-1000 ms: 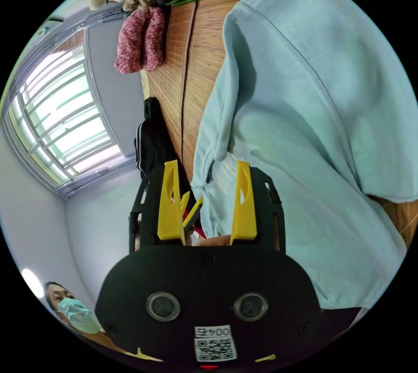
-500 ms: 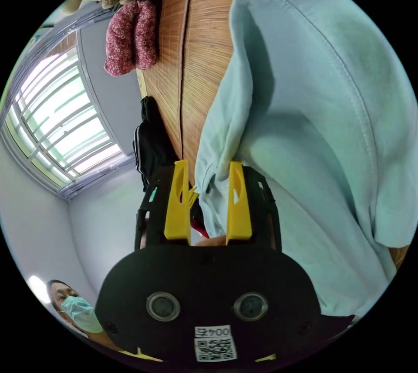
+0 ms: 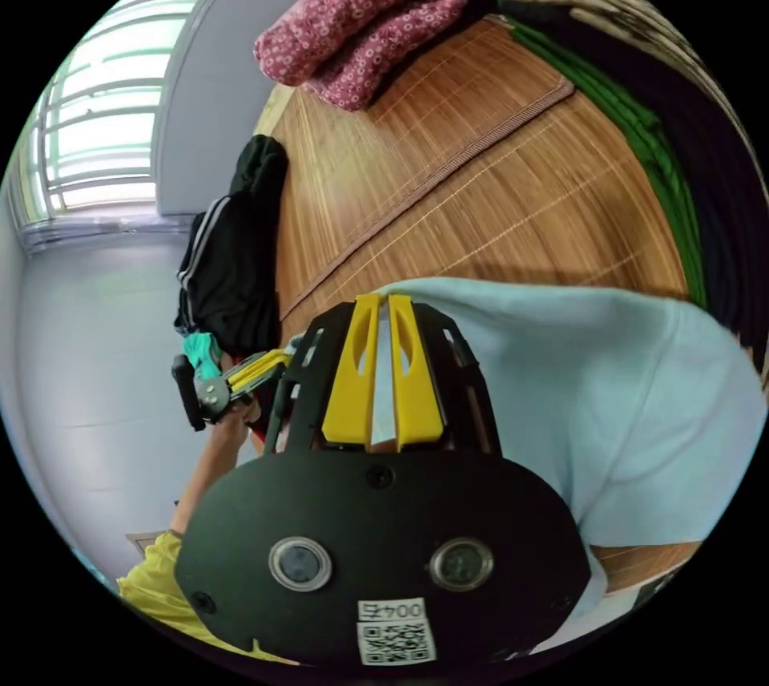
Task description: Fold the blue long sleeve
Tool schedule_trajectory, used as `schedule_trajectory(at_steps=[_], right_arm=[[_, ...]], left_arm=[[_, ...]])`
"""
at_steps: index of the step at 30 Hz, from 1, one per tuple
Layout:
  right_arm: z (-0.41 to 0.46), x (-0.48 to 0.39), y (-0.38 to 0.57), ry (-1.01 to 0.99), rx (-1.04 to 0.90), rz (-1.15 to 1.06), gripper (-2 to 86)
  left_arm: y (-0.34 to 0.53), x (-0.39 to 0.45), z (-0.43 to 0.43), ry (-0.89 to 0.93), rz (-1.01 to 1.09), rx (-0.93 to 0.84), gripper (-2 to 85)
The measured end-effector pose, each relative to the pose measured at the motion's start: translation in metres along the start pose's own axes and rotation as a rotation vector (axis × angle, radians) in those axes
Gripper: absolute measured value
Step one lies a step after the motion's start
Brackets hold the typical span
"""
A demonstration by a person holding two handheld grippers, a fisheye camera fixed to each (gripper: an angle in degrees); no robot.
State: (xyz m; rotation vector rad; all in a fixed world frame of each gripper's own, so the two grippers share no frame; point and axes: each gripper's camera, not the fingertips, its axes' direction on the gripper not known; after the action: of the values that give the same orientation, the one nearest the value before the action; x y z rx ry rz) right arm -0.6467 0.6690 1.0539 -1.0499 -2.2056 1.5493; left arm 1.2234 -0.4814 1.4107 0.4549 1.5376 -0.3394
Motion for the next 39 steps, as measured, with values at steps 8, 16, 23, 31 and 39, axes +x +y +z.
schedule_trajectory(at_steps=[8, 16, 23, 31, 39], right_arm=[[0.050, -0.035, 0.027, 0.257, 0.047, -0.177, 10.2], [0.075, -0.069, 0.217, 0.253, 0.046, -0.530, 8.0], [0.163, -0.034, 0.406, 0.357, -0.234, -0.541, 8.0], [0.267, -0.066, 0.508, 0.368, -0.362, -0.587, 14.9], [0.372, -0.102, 0.546, 0.547, -0.441, -0.706, 12.0]], left_arm=[[0.027, -0.089, 0.005, 0.360, -0.360, 0.136, 6.9], [0.189, -0.091, -0.049, 0.188, -0.397, 0.268, 6.1], [0.366, -0.019, -0.014, 0.025, -0.465, 0.068, 7.1], [0.384, 0.008, 0.019, -0.091, -0.418, -0.015, 12.8], [0.365, -0.002, 0.021, -0.137, -0.354, -0.030, 3.9]])
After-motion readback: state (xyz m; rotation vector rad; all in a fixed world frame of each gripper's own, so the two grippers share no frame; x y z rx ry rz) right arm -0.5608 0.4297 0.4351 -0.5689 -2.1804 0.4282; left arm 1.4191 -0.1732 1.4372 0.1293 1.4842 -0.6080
